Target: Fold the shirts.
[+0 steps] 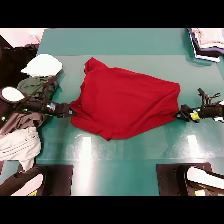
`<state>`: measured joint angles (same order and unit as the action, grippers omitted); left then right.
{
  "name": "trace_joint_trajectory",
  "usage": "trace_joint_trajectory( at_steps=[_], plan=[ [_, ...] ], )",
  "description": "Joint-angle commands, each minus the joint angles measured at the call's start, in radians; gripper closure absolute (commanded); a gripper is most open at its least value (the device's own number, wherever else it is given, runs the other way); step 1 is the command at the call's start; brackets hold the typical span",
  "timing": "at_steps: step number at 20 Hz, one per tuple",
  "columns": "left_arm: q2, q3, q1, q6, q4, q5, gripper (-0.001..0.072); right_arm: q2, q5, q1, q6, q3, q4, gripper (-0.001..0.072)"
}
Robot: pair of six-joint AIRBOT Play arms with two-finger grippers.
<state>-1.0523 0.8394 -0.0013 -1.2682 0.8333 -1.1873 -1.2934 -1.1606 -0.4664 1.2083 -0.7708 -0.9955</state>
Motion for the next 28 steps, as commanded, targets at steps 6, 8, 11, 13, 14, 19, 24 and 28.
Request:
trace_joint_trajectory(
  at_steps=[6, 8, 11, 13, 14, 19, 24, 28],
  plan=[
    [0.056, 0.616, 0.135, -0.015, -0.001, -0.035, 0.0685, 0.351, -0.031, 0.085, 0.051, -0.376, 0.114, 0.0697],
    [0.058, 0.839, 0.135, -0.016, -0.002, -0.039, 0.0684, 0.411, 0.024, 0.135, 0.072, -0.517, 0.111, 0.0696],
    [0.058, 1.138, 0.135, -0.016, -0.002, -0.037, 0.0685, 0.484, 0.092, 0.178, 0.076, -0.736, 0.104, 0.0697],
    [0.059, 1.312, 0.135, -0.043, -0.004, -0.028, 0.0684, 0.519, 0.093, 0.169, 0.089, -0.869, 0.103, 0.0697],
    [0.067, 1.372, 0.135, -0.053, -0.011, -0.016, 0.0684, 0.532, 0.082, 0.154, 0.092, -0.928, 0.103, 0.0697],
    [0.171, 1.403, 0.135, -0.061, -0.172, 0.037, 0.0685, 0.536, -0.1, -0.035, 0.128, -1.205, 0.102, 0.0698],
    [0.176, 1.287, 0.135, -0.089, -0.162, -0.021, 0.0685, 0.39, -0.385, -0.254, 0.234, -1.408, 0.106, 0.0699],
    [0.116, 0.923, 0.121, -0.119, -0.126, -0.131, 0.0685, 0.279, -0.51, -0.185, 0.275, -1.224, 0.059, 0.0699]
  ],
)
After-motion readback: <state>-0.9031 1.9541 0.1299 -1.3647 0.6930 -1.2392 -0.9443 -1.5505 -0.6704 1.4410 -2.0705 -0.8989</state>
